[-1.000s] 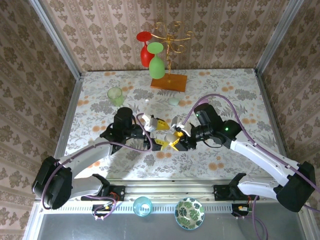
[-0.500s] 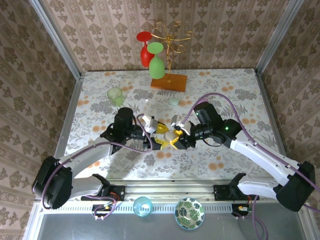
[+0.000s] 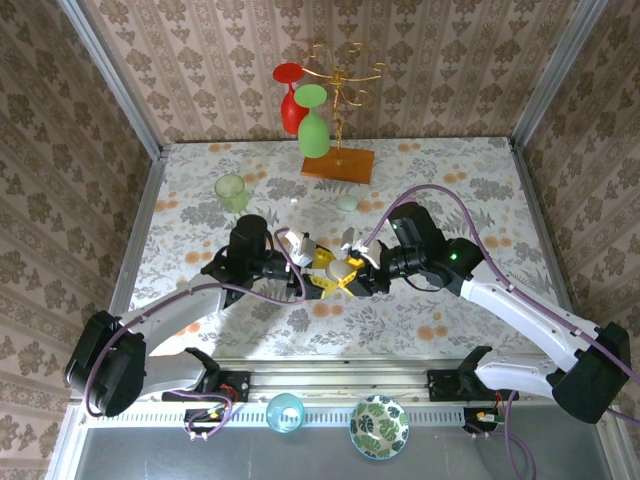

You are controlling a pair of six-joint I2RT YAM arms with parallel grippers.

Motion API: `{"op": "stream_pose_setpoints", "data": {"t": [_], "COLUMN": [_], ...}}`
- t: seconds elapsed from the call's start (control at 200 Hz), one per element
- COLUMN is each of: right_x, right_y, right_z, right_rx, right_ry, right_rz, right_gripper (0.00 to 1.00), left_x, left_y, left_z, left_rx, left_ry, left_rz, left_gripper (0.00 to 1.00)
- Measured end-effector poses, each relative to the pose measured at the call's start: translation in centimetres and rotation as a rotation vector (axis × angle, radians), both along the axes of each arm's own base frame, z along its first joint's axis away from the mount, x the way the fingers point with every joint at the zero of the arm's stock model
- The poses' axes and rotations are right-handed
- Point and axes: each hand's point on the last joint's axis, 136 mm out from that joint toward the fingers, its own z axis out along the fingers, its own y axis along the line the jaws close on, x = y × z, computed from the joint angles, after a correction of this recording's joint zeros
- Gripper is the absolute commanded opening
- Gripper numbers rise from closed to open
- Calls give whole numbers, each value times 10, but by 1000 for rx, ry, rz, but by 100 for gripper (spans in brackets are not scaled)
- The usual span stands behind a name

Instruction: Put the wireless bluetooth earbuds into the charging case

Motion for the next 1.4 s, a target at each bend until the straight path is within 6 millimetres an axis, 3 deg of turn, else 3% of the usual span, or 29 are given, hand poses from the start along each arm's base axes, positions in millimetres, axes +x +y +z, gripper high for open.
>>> {"op": "stream_pose_setpoints", "data": {"t": [0.41, 0.595, 0.82, 1.065, 1.4], "right_x": [-4, -4, -2, 3, 7], "right_y": [-1, -2, -6, -11, -22], "right_z": [-3, -4, 1, 4, 11], "right_rx": [-13, -12, 18, 32, 66], "right_ry": [14, 15, 6, 27, 26], "right_rz": [14, 11, -23, -67, -120], "right_gripper": [23, 41, 51, 59, 62], "left_x": [-2, -2, -3, -2, 0], "left_y": [0, 0, -1, -1, -3], "left_z": [-3, -3, 2, 5, 3], "left_rx": [10, 10, -8, -21, -20], "left_ry": [22, 23, 8, -7, -7], "left_rz": [-11, -10, -17, -16, -13], "left_gripper": [29, 27, 26, 26, 26]}}
